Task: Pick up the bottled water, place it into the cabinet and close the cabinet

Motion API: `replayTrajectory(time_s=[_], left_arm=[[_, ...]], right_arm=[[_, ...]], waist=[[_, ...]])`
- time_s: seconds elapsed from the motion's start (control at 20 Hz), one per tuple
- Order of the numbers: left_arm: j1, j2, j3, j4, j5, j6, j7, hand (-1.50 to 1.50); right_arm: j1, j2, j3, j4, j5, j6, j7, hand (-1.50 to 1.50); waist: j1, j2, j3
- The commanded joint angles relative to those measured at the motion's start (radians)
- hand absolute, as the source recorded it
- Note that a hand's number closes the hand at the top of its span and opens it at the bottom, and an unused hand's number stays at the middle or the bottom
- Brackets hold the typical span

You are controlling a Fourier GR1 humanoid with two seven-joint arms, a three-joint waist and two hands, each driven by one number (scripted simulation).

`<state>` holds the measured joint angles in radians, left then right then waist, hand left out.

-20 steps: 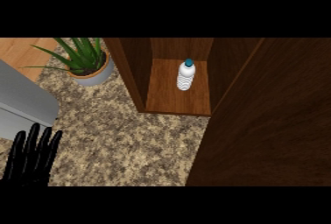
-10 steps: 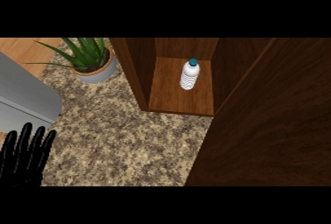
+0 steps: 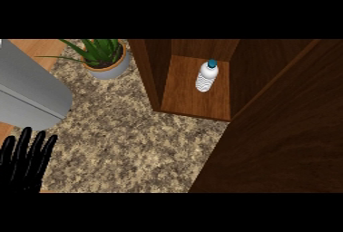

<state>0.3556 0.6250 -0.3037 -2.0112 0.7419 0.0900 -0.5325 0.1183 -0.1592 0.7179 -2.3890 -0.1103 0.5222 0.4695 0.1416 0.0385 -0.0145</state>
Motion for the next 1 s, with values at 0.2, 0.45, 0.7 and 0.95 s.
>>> replayTrajectory(time_s=[0.2,0.45,0.7,0.95], left_arm=[[-0.019,0.017,0.011,0.001,0.015,-0.043,0.003,-1.5],[0.003,0.016,0.038,0.029,0.024,-0.036,-0.006,-1.5],[0.012,0.012,0.04,0.007,0.029,-0.031,-0.006,-1.5],[0.02,0.016,0.046,0.016,0.042,-0.048,-0.005,-1.5]], right_arm=[[-0.032,0.152,0.057,0.217,-0.239,-0.101,0.097,1.5],[0.002,0.152,-0.096,0.18,-0.23,-0.216,0.019,1.5],[0.041,0.153,-0.186,0.182,-0.219,-0.297,-0.024,1.5],[-0.018,0.154,-0.266,0.235,-0.234,-0.378,-0.066,1.5]], waist=[[0.034,0.014,0.0],[-0.023,0.003,0.003],[-0.043,0.005,0.005],[-0.03,0.005,0.006]])
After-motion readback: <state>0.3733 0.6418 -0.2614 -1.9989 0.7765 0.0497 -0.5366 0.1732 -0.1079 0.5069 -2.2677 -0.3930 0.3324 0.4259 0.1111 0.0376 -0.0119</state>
